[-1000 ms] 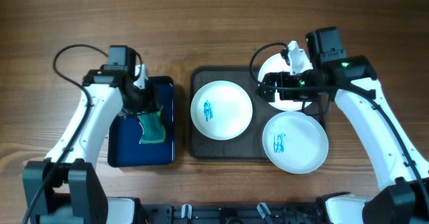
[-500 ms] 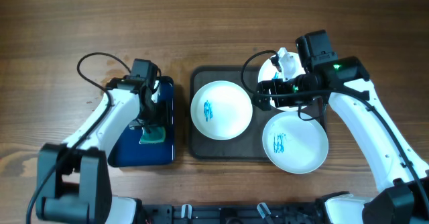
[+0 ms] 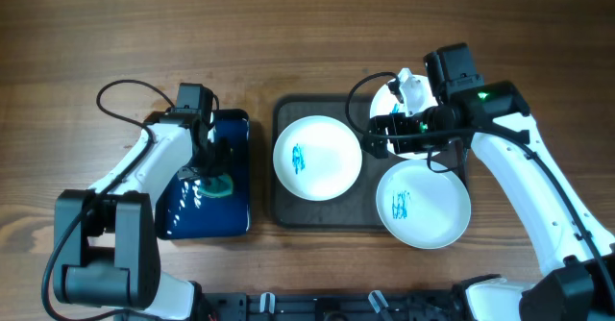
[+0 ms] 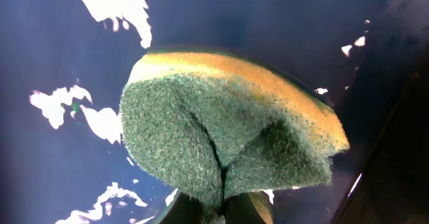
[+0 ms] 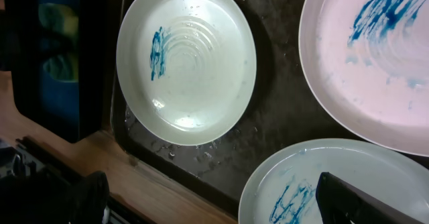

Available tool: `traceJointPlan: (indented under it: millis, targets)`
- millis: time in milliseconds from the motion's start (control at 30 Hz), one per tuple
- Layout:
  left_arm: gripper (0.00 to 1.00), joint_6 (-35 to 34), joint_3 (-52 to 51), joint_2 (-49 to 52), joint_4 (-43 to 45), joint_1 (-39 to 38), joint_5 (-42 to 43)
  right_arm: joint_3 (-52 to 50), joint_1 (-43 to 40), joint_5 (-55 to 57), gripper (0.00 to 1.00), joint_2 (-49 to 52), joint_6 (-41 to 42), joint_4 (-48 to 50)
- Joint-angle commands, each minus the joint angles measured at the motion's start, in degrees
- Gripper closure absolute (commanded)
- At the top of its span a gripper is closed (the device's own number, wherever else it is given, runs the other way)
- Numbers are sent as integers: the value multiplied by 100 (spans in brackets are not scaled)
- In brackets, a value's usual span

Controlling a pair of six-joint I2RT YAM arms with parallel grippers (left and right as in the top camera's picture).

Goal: Clean dirty plates on tray and stack at the side

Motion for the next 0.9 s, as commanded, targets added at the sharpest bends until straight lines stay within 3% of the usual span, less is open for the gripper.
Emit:
traceJointPlan:
  millis: [0, 67, 100, 200, 233, 267, 400, 467, 500, 600, 733, 867]
  targets:
    - [96, -127, -33, 59, 24, 31, 175, 90, 28, -131, 0, -59, 9, 17]
    - [96, -92, -35, 59, 63, 31, 199, 90, 28, -131, 3, -59, 7, 26]
    - [92, -92, -35, 59, 70, 37, 199, 90, 28, -131, 13, -59, 7, 48]
    - [96, -197, -35, 59, 195, 37, 136, 90, 28, -68, 49, -59, 33, 122]
    - [96, -269, -35, 59, 245, 35, 109, 90, 28, -68, 48, -48, 37, 120]
    - [96, -267, -35, 59, 245, 35, 109, 90, 28, -70, 35, -48, 72, 101]
    - [96, -313, 4, -44, 122, 28, 68, 90, 28, -70, 30, -48, 46, -33]
    - [96, -422, 50, -404, -39, 20, 70, 90, 28, -70, 14, -48, 46, -31]
    - [96, -422, 72, -586, -96, 20, 70, 90, 28, -70, 16, -48, 22, -22]
    - [96, -439, 90, -1572, -380, 20, 68, 90, 28, -68, 41, -48, 7, 33]
    - [96, -439, 90, -2455, -564, 20, 2, 85, 28, -24, 42, 70, 33, 153]
    - [96, -435, 90, -2496, -555, 20, -11, -131, 28, -28, 48, 514, 118, 356]
